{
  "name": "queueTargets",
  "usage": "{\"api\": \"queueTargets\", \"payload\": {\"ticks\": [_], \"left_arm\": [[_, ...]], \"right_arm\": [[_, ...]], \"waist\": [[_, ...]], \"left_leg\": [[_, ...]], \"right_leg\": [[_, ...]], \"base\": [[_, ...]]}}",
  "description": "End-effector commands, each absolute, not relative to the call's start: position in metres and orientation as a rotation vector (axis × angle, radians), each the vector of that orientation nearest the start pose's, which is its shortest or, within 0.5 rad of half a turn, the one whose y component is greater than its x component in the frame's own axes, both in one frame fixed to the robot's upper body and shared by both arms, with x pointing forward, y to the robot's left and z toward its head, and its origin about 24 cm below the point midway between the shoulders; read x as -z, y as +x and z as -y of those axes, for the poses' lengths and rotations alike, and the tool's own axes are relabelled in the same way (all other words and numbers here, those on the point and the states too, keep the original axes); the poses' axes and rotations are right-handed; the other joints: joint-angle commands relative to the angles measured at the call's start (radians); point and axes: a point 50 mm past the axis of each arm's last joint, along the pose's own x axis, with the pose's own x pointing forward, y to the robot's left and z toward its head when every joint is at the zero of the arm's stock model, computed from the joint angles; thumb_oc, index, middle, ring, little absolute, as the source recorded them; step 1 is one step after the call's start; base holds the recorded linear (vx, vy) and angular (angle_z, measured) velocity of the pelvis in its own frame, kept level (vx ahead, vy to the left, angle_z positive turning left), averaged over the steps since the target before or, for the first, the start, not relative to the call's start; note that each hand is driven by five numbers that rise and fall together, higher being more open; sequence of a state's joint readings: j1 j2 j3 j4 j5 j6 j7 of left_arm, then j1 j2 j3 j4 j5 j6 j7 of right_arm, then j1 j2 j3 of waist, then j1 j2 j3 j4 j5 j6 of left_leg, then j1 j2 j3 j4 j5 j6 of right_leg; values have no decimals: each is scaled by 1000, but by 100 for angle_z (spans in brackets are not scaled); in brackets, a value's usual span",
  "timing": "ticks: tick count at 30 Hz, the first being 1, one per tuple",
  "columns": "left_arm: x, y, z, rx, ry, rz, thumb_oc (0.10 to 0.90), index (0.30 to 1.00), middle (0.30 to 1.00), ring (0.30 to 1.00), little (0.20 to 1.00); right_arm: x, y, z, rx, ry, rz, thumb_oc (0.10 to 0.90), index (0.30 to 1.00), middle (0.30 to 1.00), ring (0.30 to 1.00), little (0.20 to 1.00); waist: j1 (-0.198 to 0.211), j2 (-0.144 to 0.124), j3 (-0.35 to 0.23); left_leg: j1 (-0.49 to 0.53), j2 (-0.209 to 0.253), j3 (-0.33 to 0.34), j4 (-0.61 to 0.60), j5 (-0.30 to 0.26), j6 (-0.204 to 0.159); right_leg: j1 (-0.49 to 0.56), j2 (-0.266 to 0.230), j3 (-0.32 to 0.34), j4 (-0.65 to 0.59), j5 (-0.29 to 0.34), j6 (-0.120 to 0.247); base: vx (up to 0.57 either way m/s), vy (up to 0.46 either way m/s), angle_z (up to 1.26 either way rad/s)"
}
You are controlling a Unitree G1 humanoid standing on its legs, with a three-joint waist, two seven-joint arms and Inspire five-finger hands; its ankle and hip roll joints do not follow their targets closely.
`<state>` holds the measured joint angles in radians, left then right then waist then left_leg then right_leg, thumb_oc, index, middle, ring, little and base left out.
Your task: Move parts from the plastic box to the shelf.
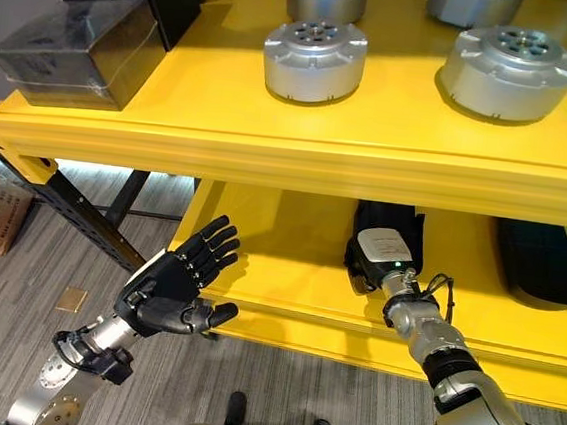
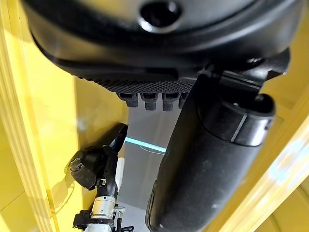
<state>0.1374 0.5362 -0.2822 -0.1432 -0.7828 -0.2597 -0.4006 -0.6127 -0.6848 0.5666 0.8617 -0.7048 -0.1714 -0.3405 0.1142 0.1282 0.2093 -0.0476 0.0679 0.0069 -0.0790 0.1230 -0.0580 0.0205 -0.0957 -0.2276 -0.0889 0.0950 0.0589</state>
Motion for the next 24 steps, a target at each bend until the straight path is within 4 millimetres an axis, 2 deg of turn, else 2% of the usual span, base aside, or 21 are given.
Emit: {"api": "queueTargets", "payload": {"ticks": [1, 9, 16, 24], "left_arm": [[-114, 220, -158, 715, -305, 388, 900, 1000, 1000, 1000, 1000], [-116, 220, -156, 716, -300, 395, 900, 1000, 1000, 1000, 1000], [-115, 220, -156, 707, -301, 393, 900, 1000, 1000, 1000, 1000], [-113, 218, -155, 709, -303, 381, 900, 1000, 1000, 1000, 1000]], "right_arm": [[-102, 365, 263, 42, -1672, 68, 900, 1000, 1000, 1000, 1000], [-97, 364, 260, 62, -1610, 9, 900, 1000, 1000, 1000, 1000], [-97, 364, 250, 76, -1543, 9, 900, 1000, 1000, 1000, 1000], [-96, 362, 249, 94, -1539, 18, 900, 1000, 1000, 1000, 1000]], "waist": [[38, -39, 12], [27, -41, 12], [13, -42, 6], [6, -43, -7]], "left_leg": [[19, 40, 37, 26, -8, -35], [26, 41, 44, 25, -9, -34], [39, 43, 52, 23, -9, -33], [52, 44, 56, 20, -11, -33]], "right_leg": [[-19, -53, -10, 67, -23, 12], [-15, -51, -2, 69, -23, 12], [-5, -51, 7, 66, -22, 11], [8, -50, 10, 60, -23, 12]], "base": [[0, 0, 0], [0, 0, 0], [2, 2, -1], [14, 9, -4]]}}
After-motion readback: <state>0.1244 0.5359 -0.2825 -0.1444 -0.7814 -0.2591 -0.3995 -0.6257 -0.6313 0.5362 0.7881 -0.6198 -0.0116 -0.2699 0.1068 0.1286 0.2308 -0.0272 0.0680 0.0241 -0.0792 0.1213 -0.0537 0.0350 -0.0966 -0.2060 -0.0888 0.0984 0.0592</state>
